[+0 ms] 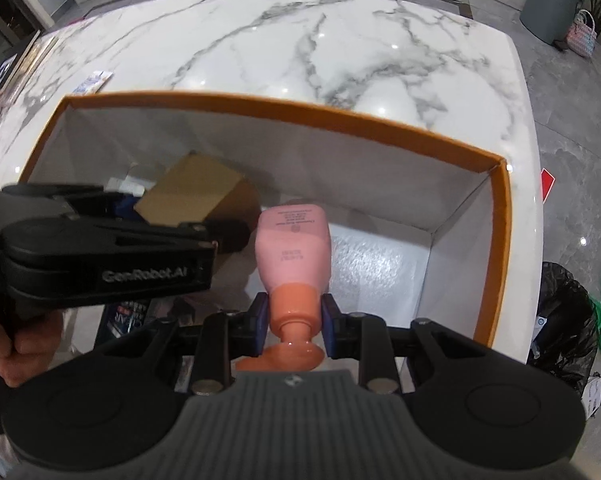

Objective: Organize rigid objects
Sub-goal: 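Carry the cube box and pink bottle over the orange box with both grippers, then lower the cube box and pink bottle into the orange box and open both grippers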

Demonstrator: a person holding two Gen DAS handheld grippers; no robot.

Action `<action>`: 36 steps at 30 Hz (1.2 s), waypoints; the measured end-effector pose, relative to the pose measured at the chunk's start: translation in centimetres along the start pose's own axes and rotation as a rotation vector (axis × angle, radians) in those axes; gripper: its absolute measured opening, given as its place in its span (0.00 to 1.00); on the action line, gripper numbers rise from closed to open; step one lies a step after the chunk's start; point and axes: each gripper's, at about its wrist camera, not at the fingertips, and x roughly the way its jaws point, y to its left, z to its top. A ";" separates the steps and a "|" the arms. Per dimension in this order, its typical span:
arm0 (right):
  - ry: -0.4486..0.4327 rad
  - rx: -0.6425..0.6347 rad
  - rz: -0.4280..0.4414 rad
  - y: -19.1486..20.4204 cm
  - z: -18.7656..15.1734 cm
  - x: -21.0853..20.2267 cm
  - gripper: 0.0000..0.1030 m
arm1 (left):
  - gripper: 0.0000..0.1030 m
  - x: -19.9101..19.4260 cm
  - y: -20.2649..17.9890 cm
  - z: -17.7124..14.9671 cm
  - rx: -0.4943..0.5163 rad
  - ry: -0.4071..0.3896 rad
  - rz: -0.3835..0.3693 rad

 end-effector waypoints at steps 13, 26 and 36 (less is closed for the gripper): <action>-0.032 0.070 0.060 -0.5 0.9 -0.5 0.26 | 0.73 -1.8 1.7 0.7 -0.023 0.018 -0.090; -0.001 0.024 0.000 -0.3 -0.9 -0.7 0.33 | 0.63 -2.4 0.1 -1.4 0.236 0.021 -0.037; 0.059 0.059 0.007 0.3 -1.6 2.0 0.24 | 0.48 -2.4 -0.8 -1.8 0.295 -0.013 -0.007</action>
